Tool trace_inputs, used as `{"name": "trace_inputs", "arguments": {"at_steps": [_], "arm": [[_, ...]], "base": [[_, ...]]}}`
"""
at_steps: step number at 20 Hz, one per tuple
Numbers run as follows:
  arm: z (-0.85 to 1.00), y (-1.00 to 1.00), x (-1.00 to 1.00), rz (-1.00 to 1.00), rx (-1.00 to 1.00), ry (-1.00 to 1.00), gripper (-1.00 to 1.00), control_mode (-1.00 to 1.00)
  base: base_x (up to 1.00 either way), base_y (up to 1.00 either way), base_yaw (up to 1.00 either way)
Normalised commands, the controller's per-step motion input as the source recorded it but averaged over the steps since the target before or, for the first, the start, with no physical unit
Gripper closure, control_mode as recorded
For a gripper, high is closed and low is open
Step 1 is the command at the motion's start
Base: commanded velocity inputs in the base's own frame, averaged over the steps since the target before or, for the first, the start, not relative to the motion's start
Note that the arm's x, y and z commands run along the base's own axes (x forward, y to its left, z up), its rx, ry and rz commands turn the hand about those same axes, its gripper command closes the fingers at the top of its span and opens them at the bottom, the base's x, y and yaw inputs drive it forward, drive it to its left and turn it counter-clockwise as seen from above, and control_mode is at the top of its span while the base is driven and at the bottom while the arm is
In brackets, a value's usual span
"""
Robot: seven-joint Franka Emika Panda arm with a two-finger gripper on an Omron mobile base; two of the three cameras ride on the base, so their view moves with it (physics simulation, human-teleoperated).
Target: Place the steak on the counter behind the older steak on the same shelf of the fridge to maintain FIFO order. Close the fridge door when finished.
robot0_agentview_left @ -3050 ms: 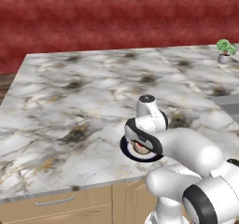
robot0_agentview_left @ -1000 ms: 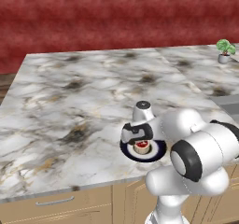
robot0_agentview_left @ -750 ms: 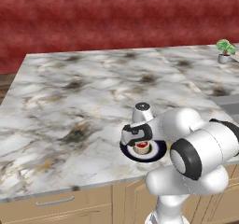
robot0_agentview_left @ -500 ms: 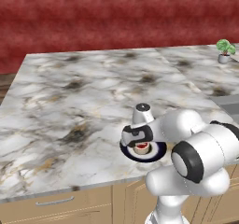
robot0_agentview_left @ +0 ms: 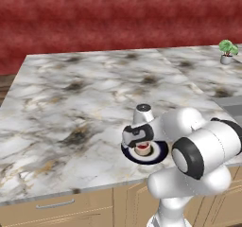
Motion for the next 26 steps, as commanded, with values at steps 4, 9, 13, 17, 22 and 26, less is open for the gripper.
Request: {"name": "trace_inputs", "arguments": {"at_steps": [4, 9, 13, 17, 22, 26], "arm": [[0.64, -0.06, -0.45, 0.03, 0.0, -0.16, 1.0, -1.0], [1.0, -0.01, -0.3, 0.02, 0.0, -0.12, 1.0, -1.0], [1.0, 0.0, -0.09, 0.02, 0.01, -0.05, 1.0, -1.0], [1.0, 0.0, 0.0, 0.05, 0.0, -0.03, 1.0, -1.0], [0.94, 0.0, -0.04, 0.05, 0.0, -0.01, 1.0, -1.0], [0.87, 0.0, -0.16, 0.03, 0.0, -0.04, 1.0, -1.0]], "base": [[0.0, 0.0, 0.0], [0.0, 0.0, 0.0], [0.0, 0.0, 0.0], [0.0, 0.0, 0.0], [0.0, 0.0, 0.0], [0.0, 0.0, 0.0]]}}
